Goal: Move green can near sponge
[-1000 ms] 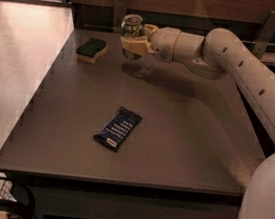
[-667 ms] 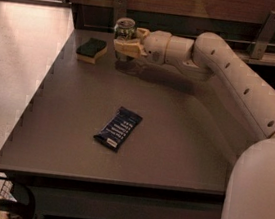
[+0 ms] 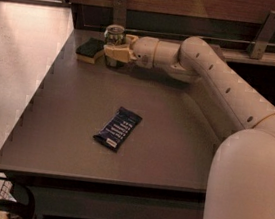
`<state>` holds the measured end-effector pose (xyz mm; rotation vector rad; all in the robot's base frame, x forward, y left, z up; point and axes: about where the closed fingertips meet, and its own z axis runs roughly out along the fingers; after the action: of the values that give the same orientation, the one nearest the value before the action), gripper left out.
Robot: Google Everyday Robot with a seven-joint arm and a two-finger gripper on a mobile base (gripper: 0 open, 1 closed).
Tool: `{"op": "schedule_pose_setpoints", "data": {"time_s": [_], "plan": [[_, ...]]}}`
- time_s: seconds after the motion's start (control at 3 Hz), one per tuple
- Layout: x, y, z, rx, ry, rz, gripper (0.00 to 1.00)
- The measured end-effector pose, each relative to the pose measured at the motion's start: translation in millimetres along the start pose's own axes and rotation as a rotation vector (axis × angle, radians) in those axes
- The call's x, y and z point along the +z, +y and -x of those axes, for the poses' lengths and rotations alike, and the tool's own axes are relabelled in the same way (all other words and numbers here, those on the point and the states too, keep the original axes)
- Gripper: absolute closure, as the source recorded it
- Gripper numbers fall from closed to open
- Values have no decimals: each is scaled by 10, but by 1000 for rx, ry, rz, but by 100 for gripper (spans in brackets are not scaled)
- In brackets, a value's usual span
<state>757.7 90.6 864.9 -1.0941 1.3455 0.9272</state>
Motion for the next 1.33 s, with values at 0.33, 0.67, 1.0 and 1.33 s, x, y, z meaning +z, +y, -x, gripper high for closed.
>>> {"op": "schedule_pose_setpoints", "data": {"time_s": [0.33, 0.67, 1.0, 1.33], "plan": [[40, 5, -31, 7, 3, 7, 100], [39, 4, 2, 8, 3, 7, 80], [40, 4, 9, 8, 3, 8, 49], [40, 4, 10, 8, 3, 8, 25]]}}
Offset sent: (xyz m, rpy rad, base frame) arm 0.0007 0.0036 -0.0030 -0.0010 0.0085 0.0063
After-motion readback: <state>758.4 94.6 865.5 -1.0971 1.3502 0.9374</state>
